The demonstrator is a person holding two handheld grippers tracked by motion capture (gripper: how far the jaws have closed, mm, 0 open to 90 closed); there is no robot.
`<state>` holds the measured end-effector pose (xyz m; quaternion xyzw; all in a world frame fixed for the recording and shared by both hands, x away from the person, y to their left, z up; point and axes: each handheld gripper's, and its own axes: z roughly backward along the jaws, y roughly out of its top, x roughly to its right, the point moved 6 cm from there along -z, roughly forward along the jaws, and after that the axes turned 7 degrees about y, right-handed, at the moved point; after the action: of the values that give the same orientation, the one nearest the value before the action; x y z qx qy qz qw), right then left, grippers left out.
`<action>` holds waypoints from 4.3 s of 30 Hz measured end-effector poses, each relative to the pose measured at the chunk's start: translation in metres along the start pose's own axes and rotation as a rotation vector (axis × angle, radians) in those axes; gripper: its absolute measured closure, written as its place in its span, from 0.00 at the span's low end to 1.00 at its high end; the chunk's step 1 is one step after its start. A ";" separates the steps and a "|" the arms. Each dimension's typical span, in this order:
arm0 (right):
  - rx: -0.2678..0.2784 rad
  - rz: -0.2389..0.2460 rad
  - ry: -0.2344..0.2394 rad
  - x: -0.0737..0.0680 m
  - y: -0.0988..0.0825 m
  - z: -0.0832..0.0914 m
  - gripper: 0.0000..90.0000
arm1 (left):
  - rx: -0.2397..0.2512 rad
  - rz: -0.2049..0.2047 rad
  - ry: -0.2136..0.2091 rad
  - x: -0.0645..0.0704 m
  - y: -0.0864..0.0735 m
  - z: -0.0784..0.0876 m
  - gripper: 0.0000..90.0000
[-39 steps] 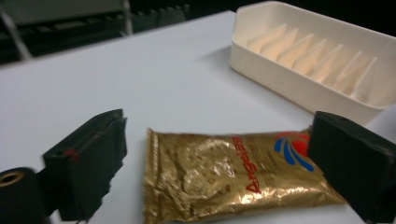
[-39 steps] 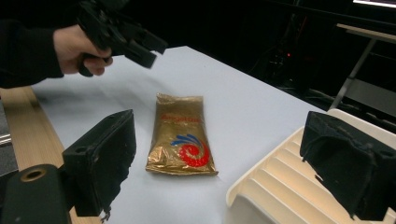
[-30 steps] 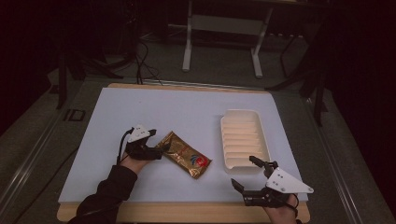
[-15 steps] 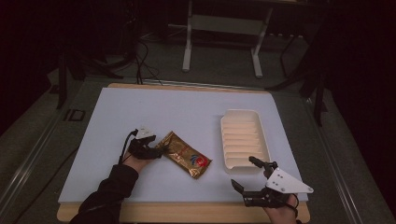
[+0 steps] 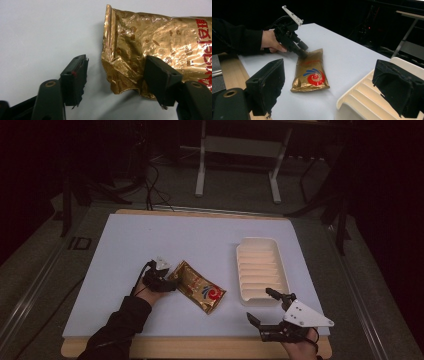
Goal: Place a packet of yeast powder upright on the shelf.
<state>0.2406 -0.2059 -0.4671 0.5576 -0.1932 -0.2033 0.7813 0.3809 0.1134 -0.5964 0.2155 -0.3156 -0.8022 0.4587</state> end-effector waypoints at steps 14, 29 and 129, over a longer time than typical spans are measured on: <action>-0.009 0.002 0.011 -0.001 -0.001 -0.003 0.12 | -0.005 0.037 -0.021 0.013 0.001 0.004 0.93; 0.006 -0.012 -0.001 0.002 0.000 0.002 0.13 | 0.050 0.030 -0.011 0.016 0.013 0.018 1.00; -0.106 -0.075 0.422 0.001 0.059 -0.048 0.70 | 0.578 -0.413 -0.422 0.138 0.115 0.198 1.00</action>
<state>0.2730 -0.1514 -0.4259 0.5529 0.0065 -0.1208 0.8244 0.2565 0.0103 -0.3833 0.2251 -0.5650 -0.7824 0.1341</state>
